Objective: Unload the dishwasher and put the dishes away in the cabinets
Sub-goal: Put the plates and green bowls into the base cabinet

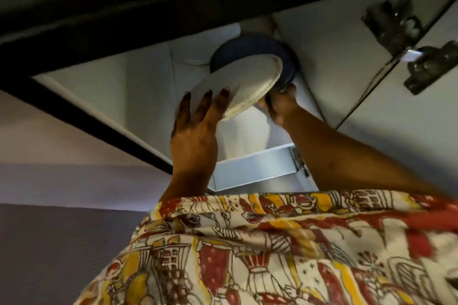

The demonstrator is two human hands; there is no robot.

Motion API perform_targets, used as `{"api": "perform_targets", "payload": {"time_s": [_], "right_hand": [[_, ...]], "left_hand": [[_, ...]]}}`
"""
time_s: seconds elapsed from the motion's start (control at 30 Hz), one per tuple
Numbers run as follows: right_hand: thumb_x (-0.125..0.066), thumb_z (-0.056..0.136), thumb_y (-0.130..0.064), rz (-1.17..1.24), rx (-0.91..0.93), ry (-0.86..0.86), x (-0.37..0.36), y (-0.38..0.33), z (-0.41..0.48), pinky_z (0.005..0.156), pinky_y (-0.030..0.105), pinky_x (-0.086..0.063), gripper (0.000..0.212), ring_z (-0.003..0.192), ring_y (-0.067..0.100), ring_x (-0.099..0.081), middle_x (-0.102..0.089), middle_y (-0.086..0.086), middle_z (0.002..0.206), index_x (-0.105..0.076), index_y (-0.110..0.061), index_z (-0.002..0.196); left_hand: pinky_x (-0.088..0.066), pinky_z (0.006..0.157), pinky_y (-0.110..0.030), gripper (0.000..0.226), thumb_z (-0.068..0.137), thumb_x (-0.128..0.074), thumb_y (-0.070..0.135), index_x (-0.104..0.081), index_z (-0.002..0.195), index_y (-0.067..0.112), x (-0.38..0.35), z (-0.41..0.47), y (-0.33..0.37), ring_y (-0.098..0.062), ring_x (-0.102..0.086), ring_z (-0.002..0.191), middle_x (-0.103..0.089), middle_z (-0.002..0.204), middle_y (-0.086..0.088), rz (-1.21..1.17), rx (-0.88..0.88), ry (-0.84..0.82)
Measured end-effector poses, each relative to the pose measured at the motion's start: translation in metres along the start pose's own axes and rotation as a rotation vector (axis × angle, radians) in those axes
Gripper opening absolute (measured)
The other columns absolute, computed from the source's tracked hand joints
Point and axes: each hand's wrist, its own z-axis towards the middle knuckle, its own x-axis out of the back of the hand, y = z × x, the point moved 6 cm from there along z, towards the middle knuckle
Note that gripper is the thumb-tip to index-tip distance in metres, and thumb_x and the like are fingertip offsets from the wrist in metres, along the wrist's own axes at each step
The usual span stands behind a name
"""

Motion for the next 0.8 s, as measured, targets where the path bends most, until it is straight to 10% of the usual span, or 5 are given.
{"api": "perform_targets", "payload": {"time_s": [0.17,0.3,0.37,0.6,0.8], "right_hand": [[-0.039,0.098,-0.037,0.095,-0.059,0.107,0.001,0.004,0.011,0.070,0.047,-0.057,0.046,0.110,0.039,-0.059,-0.052,0.012,0.133,-0.029,-0.031,0.143],[-0.056,0.091,-0.021,-0.464,0.084,0.267,0.009,-0.009,0.018,0.046,0.035,-0.058,0.071,0.077,0.038,-0.068,-0.049,0.018,0.129,-0.016,-0.041,0.146],[-0.057,0.091,-0.018,-0.521,0.066,0.265,0.012,-0.009,0.025,0.055,0.044,-0.060,0.075,0.094,0.044,-0.064,-0.044,0.018,0.136,-0.013,-0.042,0.147],[-0.051,0.095,-0.029,-1.627,0.445,0.016,-0.008,-0.002,0.022,0.079,0.038,-0.050,0.045,0.094,0.036,-0.064,-0.063,0.019,0.110,-0.039,-0.017,0.137],[-0.047,0.095,-0.023,-1.840,0.403,0.033,-0.008,0.001,0.022,0.090,0.043,-0.046,0.032,0.111,0.039,-0.055,-0.058,0.018,0.123,-0.055,-0.009,0.122]], "left_hand": [[-0.046,0.093,-0.057,0.067,0.088,-0.054,-0.003,-0.036,0.143,0.032,-0.010,0.011,-0.010,-0.035,-0.024,0.141,-0.044,0.145,-0.001,0.028,0.045,-0.081],[-0.034,0.110,-0.049,0.070,0.094,-0.042,0.004,-0.012,0.147,0.039,-0.023,0.022,-0.017,-0.027,-0.002,0.147,-0.021,0.156,0.007,0.120,0.097,-0.205],[-0.033,0.111,-0.048,0.070,0.095,-0.041,0.005,-0.010,0.148,0.039,-0.025,0.028,-0.020,-0.027,-0.001,0.147,-0.019,0.157,0.006,0.122,0.106,-0.229],[-0.046,0.087,-0.065,0.059,0.087,-0.025,0.011,-0.036,0.144,0.025,-0.031,0.048,-0.023,-0.045,-0.028,0.137,-0.047,0.142,-0.015,0.128,-0.043,-0.144],[-0.051,0.065,-0.062,0.056,0.087,-0.023,0.016,-0.049,0.136,0.025,-0.056,0.045,-0.025,-0.053,-0.054,0.110,-0.063,0.121,-0.017,0.345,-0.223,-0.197]]}}
